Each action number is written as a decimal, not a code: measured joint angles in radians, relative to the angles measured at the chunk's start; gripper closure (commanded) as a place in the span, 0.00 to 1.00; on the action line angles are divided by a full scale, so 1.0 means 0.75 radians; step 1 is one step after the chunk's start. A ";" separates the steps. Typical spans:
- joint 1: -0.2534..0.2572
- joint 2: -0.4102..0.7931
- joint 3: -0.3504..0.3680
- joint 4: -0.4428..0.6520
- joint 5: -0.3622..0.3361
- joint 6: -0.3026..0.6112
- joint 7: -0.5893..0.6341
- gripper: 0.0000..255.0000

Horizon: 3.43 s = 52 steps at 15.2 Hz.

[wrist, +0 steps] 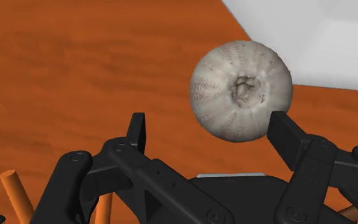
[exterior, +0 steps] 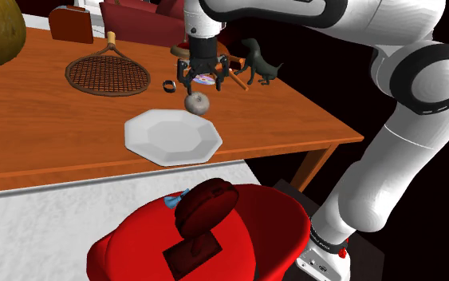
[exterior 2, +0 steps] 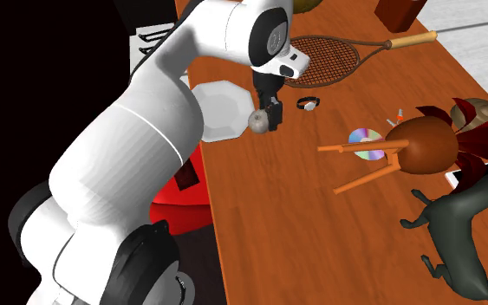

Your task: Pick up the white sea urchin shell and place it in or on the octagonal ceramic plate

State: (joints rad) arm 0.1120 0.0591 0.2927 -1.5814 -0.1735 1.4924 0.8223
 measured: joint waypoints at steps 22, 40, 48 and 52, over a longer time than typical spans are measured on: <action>-0.009 -0.024 -0.009 -0.136 0.007 0.105 0.042 1.00; 0.006 0.031 0.001 0.210 -0.011 -0.191 0.015 1.00; 0.133 0.065 0.103 0.278 0.005 -0.261 0.236 1.00; 0.213 0.112 0.162 0.349 0.004 -0.308 0.368 1.00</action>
State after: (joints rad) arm 0.2721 0.1430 0.4139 -1.3196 -0.1702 1.2616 1.0984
